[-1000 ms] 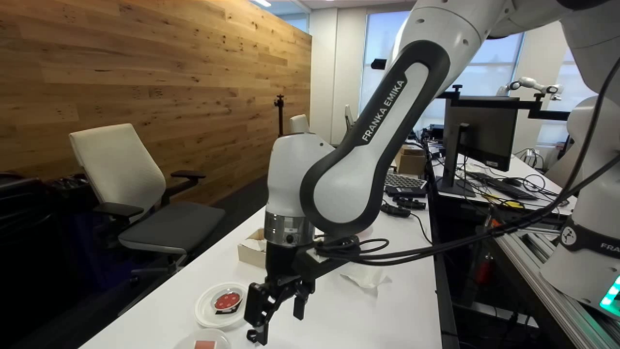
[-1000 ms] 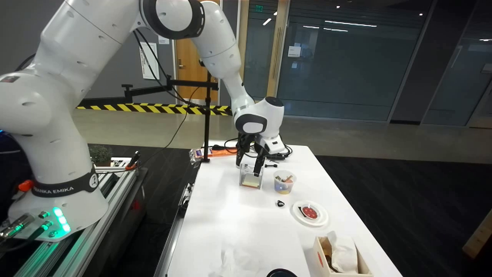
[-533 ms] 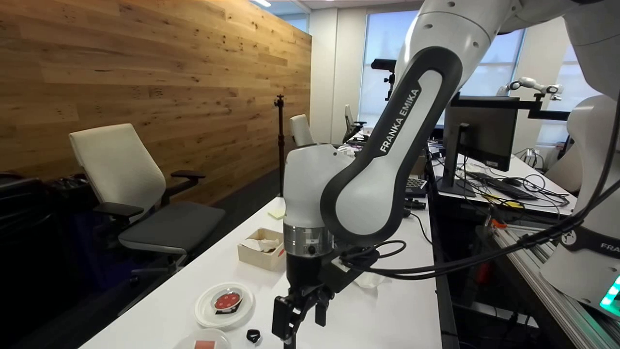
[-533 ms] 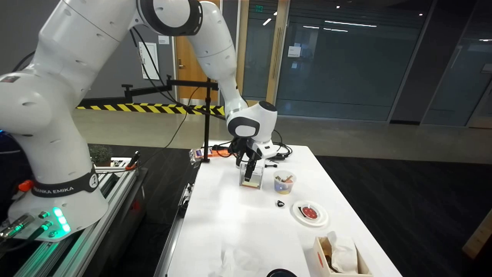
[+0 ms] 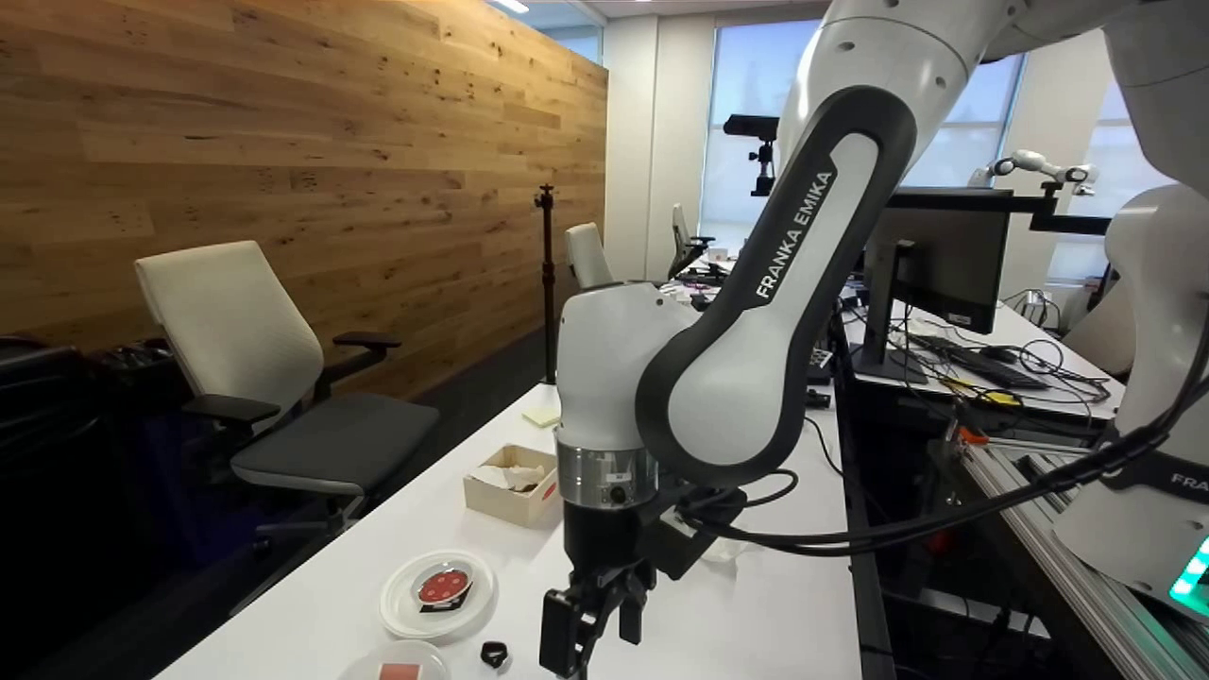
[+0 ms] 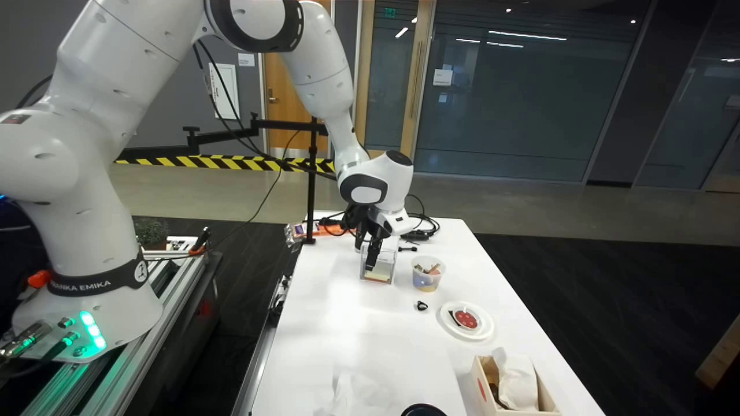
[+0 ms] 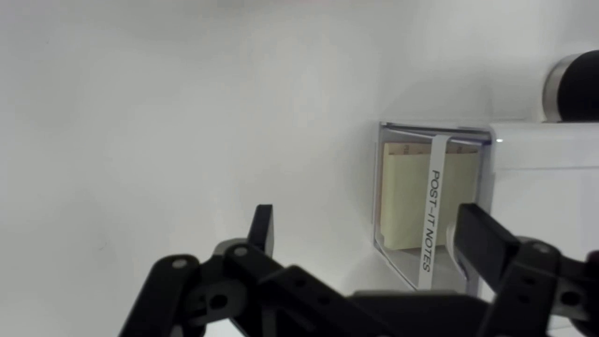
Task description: Pick up one of the post-its
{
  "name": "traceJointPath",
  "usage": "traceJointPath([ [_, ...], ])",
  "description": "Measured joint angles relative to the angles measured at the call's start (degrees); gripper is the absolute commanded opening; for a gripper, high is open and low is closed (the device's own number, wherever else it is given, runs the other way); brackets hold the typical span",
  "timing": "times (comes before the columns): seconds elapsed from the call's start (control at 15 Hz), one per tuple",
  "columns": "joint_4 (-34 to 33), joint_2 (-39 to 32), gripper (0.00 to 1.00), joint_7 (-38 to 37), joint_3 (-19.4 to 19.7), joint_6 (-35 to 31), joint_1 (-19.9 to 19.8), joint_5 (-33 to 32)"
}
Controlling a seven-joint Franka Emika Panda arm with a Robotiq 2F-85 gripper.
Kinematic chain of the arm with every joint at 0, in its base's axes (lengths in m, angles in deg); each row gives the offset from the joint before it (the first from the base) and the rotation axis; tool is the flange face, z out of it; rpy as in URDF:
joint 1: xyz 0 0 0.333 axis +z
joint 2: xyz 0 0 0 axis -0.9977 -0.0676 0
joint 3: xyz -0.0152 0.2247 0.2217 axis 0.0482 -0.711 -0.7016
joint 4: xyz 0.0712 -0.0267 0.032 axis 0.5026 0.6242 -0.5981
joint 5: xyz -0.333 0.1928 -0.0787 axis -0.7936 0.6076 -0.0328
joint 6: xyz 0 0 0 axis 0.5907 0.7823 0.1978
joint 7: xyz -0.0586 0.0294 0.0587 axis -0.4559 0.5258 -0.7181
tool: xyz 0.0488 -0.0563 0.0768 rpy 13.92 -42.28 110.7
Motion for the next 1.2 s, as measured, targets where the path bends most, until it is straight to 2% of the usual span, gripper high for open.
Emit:
traceJointPath([
  [1.2,-2.75,-1.27,1.0,5.43,-0.35,1.04,0.15,-0.88],
])
